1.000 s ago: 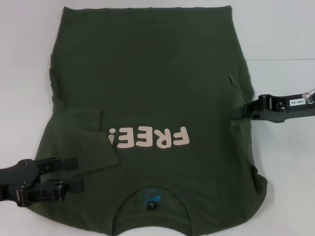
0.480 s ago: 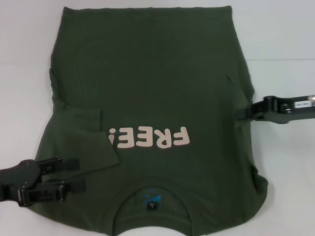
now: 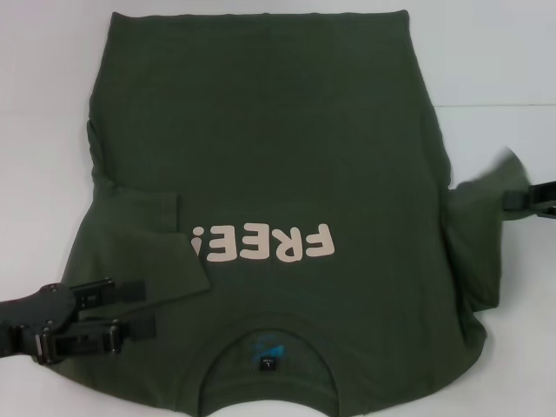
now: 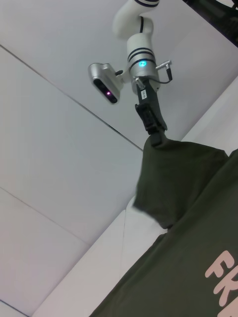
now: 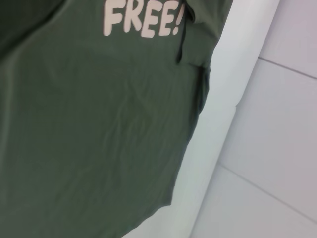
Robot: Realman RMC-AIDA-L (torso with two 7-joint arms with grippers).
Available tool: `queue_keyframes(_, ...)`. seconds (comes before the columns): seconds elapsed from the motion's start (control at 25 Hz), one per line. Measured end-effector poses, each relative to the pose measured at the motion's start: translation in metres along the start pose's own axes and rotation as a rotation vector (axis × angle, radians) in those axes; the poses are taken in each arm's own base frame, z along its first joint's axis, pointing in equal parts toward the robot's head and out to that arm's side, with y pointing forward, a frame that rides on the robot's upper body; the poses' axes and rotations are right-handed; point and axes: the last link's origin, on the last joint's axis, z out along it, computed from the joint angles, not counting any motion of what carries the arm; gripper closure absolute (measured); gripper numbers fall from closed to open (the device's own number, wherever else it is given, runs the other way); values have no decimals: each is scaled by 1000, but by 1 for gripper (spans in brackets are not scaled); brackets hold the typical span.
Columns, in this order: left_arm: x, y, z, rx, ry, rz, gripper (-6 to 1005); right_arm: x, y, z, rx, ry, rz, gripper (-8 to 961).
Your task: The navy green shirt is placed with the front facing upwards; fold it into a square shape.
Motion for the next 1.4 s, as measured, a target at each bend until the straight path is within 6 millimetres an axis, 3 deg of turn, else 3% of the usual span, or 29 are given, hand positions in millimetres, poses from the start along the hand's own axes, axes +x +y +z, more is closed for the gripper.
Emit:
queue_keyframes(0.36, 1, 0, 0, -1, 14, 2, 110, 5, -5, -20, -15, -30, 15, 931)
queue_keyframes(0.64, 3, 0, 0, -4, 26, 7, 111, 1, -6, -25, -8, -51, 13, 930)
queue_keyframes(1.2, 5, 0, 0, -2, 35, 11, 110, -18, 5, -25, -12, -73, -12, 930)
queue_keyframes(1.4, 5, 0, 0, -2, 35, 11, 110, -23, 12, -16, -26, -53, -29, 930)
